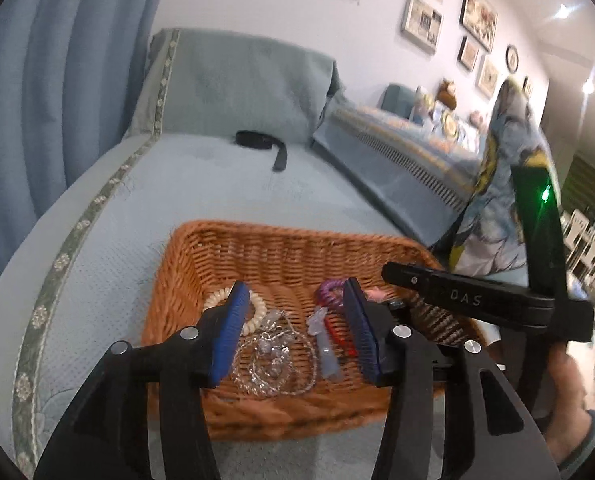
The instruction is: Organize jewelry
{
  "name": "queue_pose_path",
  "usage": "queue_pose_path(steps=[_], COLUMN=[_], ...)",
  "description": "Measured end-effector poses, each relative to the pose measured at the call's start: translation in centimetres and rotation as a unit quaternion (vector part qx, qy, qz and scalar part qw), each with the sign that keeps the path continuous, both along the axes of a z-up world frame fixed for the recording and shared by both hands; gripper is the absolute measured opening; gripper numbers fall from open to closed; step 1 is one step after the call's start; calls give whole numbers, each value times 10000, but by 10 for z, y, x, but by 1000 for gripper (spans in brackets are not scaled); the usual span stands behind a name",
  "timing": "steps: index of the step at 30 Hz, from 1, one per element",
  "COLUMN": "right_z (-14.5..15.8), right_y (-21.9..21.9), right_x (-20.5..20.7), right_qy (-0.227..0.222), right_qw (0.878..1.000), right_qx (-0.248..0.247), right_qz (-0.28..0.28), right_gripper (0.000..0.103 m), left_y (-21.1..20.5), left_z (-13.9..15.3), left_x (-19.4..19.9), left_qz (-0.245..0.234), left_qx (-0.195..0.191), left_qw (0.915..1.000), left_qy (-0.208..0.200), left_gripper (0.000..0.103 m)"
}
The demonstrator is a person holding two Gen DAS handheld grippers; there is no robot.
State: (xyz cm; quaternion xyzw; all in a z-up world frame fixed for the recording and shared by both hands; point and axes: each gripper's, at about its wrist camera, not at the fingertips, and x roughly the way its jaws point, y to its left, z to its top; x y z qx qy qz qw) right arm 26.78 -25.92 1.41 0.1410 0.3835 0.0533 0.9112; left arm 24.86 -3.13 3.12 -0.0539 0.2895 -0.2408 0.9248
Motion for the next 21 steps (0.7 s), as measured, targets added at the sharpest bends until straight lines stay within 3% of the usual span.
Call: queue_pose_path(steps=[8,10,12,13,17,19,20,21], right_z=[38,42,44,44,34,28,24,21], right_y=[-1,6,14,17,34,39,42,45], right_x=[-89,-116,-147,-160,-215,-232,-245,-255], right_qy=[-467,-581,-694,-763,-1004,-1072,-1154,-1255], right_qw=[9985,9978,9968,9963,9938,9930,9919,9903], right_qx=[148,84,1,-30,-343,-439,-526,-604], right_qz=[250,311,385,402,344,245,88,-26], right_gripper=[31,31,37,42,44,47,49,57], left_y=[36,43,50,54,66,67,66,64], left_z=[44,50,51,49,38,34,32,29], left_x=[-72,-99,-118,-128,-170,-192,-201,-211], left_qz=[241,310,435,549,856,1006,1106,1217], left_qx=[-398,-420,-438,-456,-404,-317,-243,-134], left_qw=[9982,9975,9970,9963,9943,9921,9904,9881], left_qy=[-386,-469,-476,-472,-489,-673,-791,-935], left_gripper=[58,65,74,75,75,77,82,86])
